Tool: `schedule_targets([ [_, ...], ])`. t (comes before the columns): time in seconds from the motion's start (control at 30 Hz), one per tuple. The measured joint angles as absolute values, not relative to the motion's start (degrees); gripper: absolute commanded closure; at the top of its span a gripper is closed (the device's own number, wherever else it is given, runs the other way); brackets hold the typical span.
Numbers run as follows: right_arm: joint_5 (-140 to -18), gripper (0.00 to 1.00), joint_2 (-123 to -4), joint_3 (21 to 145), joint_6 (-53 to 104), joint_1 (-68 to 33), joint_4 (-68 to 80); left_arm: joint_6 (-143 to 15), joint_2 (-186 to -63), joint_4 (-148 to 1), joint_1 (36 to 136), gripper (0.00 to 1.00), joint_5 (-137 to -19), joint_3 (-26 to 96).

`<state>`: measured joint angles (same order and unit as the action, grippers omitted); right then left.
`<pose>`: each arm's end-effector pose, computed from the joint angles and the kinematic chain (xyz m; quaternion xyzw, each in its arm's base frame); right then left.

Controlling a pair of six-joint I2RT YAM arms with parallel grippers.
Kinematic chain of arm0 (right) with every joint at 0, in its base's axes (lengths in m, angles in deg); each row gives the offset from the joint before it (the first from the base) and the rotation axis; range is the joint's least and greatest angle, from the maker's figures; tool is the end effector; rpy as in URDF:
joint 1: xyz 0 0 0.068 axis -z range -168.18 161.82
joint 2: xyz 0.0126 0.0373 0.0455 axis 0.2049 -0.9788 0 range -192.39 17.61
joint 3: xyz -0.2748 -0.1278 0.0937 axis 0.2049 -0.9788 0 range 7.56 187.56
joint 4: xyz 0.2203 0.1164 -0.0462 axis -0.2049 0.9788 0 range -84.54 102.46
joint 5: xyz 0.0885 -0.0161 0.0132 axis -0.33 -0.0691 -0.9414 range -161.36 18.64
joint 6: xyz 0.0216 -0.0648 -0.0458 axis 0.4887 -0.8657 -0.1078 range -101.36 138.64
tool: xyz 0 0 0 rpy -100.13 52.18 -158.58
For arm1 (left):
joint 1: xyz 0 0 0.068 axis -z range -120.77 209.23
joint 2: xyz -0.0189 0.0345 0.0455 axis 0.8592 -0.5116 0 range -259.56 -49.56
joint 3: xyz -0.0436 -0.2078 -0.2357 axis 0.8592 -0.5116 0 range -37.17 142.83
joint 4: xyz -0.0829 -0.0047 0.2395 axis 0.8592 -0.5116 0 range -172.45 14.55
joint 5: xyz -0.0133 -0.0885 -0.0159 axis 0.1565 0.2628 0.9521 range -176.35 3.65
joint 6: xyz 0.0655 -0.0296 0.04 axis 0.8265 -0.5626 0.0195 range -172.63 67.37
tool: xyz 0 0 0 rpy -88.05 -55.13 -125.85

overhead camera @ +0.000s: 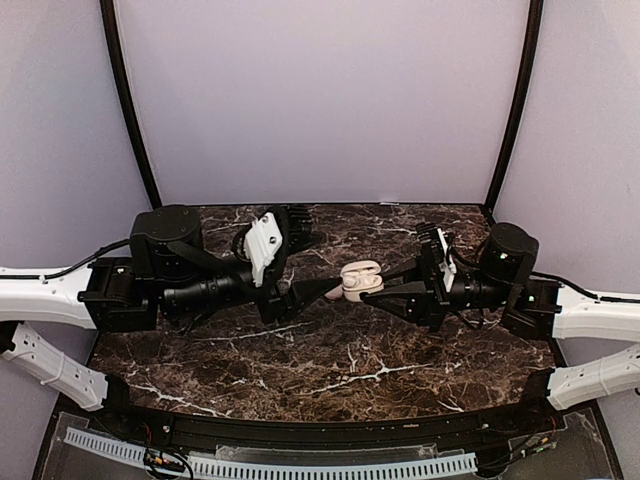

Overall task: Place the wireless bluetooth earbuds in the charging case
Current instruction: Adjust the left earbud in the left side groove of the charging case.

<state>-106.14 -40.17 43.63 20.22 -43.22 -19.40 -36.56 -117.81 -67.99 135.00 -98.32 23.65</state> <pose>0.0979 0.2114 0.3512 -0.4890 0.4881 0.5096 0.5127 0.0860 -0.2789 0.4301 0.4537 0.5421 -0.2862 0.6468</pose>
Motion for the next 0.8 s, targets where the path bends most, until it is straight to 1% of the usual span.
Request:
schedule_targets([
  [0.8,-107.67,1.00,-40.19,43.63,19.96,-43.18,-19.25,-38.11,-121.40,-68.97,133.82,0.38,-97.60,24.50],
])
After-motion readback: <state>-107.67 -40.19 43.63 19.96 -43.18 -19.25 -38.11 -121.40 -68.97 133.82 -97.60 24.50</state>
